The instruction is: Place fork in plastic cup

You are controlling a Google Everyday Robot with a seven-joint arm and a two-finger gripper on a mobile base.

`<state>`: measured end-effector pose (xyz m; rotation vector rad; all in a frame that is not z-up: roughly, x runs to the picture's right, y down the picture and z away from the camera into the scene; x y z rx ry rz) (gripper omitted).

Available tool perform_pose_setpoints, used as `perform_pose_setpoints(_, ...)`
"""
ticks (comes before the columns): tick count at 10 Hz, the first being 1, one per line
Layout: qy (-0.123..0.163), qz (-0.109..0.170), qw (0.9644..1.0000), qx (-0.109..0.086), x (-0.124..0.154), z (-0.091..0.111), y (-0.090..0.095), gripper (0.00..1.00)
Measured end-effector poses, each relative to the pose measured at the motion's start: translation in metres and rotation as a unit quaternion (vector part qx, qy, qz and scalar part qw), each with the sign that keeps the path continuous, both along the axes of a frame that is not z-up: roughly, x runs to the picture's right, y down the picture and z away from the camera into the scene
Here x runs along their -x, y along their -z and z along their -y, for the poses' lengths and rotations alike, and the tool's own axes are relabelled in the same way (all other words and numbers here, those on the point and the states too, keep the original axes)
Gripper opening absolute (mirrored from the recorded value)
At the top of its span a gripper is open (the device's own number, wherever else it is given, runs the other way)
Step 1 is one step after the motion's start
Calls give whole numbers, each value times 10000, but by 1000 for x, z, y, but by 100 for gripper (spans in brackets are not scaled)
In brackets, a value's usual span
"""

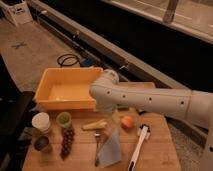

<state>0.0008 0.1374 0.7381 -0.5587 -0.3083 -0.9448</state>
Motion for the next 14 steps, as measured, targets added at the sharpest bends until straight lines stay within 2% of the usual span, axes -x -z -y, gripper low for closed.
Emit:
perform_pose_setpoints(5,2,53,10000,-8,2,-1,1,80)
perform_pose_setpoints(7,205,308,9993,-112,10,-7,0,80)
perform_pose_setpoints(9,523,829,9949,-246,39,-15,-1,80)
perform_pose_setpoints(10,643,1022,9924,-233,50,-21,-3,80)
perform_pose_setpoints(11,728,1207,9899,-155,59,-31,-8,80)
perform_pose_setpoints(13,919,1528,9839,139,71,-51,-12,80)
perform_pose_setpoints(14,1090,1743,9780,357,77,-66,-10,80)
